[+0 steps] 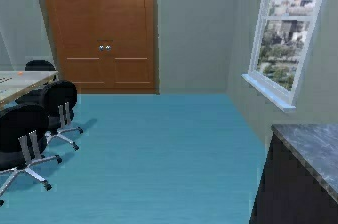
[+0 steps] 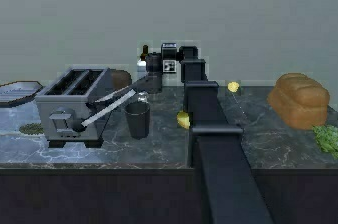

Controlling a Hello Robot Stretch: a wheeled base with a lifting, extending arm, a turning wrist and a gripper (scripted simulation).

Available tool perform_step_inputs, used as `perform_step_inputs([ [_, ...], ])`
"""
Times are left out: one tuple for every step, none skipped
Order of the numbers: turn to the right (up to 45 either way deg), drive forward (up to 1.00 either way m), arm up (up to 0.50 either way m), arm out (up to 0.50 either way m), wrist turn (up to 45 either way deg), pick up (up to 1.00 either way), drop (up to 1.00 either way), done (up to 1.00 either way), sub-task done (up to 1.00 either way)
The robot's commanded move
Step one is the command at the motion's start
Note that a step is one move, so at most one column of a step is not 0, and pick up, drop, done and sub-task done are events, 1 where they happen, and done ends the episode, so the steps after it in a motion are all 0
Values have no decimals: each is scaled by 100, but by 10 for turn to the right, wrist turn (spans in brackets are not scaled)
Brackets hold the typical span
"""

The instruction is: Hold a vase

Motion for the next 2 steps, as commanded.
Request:
perform_step_inputs([
  [0, 0, 0, 0, 450, 0, 0, 0, 0],
  [0, 0, 0, 0, 450, 0, 0, 0, 0],
])
